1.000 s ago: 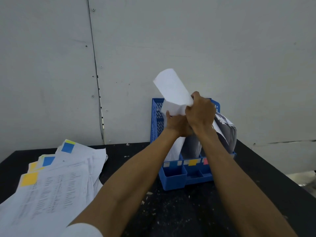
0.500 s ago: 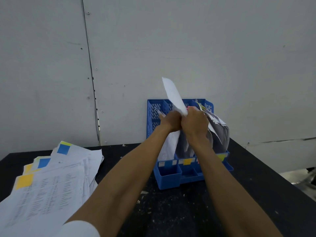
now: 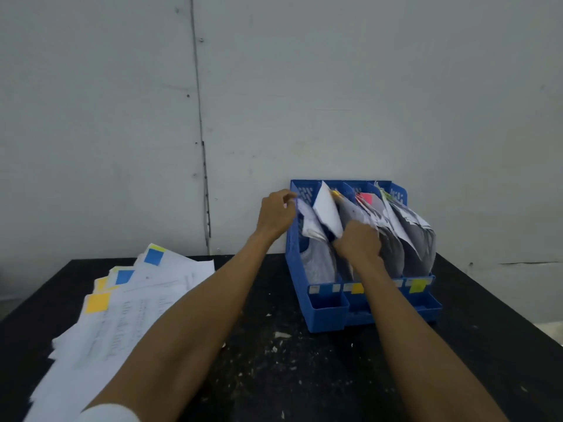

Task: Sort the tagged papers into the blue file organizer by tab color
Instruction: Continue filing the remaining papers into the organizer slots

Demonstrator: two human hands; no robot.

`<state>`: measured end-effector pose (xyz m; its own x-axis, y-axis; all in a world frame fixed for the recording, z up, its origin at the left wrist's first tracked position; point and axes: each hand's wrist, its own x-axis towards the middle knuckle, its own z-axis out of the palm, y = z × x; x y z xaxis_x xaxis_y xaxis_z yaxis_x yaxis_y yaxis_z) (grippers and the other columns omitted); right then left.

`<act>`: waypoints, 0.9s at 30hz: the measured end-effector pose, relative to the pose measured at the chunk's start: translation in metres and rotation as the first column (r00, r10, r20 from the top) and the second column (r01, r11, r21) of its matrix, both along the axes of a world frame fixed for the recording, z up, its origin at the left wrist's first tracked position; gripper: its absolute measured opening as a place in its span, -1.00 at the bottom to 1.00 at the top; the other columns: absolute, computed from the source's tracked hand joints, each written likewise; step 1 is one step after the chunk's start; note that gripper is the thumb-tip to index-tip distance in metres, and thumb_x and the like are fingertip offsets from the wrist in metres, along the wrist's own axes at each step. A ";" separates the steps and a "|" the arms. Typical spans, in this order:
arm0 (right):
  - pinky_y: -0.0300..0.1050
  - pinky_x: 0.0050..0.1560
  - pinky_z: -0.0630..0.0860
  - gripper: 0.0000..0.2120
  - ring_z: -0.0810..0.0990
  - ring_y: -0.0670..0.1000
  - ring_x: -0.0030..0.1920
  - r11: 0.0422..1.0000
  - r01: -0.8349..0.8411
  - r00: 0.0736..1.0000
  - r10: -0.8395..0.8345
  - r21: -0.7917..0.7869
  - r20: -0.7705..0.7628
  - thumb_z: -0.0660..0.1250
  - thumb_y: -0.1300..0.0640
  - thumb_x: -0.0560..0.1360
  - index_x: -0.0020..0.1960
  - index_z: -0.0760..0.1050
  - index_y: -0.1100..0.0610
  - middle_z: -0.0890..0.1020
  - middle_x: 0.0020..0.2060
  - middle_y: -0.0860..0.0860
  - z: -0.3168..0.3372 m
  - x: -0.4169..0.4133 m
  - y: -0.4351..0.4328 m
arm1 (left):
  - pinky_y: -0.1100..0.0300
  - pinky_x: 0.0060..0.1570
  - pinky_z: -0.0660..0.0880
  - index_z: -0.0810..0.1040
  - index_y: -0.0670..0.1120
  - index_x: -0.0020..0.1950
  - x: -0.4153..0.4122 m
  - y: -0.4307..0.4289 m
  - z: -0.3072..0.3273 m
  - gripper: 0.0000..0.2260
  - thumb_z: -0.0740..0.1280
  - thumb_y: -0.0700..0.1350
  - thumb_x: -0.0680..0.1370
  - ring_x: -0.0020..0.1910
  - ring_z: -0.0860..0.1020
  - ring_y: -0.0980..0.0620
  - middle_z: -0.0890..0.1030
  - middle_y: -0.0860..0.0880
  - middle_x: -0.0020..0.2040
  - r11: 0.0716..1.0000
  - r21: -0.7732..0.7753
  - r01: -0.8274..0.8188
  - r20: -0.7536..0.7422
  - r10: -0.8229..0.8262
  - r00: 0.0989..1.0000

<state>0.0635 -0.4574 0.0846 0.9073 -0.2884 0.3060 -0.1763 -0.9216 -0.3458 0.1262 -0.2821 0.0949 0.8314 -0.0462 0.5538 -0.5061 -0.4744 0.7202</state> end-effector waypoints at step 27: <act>-0.05 0.15 0.47 -0.42 0.41 0.08 0.29 0.885 -0.315 0.920 0.373 0.342 -0.118 0.44 -0.08 0.44 0.35 0.37 0.15 0.46 0.25 0.08 -0.141 -0.052 0.337 | 0.02 0.22 0.36 0.50 -0.04 0.30 -0.158 0.318 -0.187 -0.69 0.10 -0.04 0.62 0.20 0.47 -0.03 0.52 0.01 0.24 0.635 0.567 -0.524 -0.148 0.705 0.694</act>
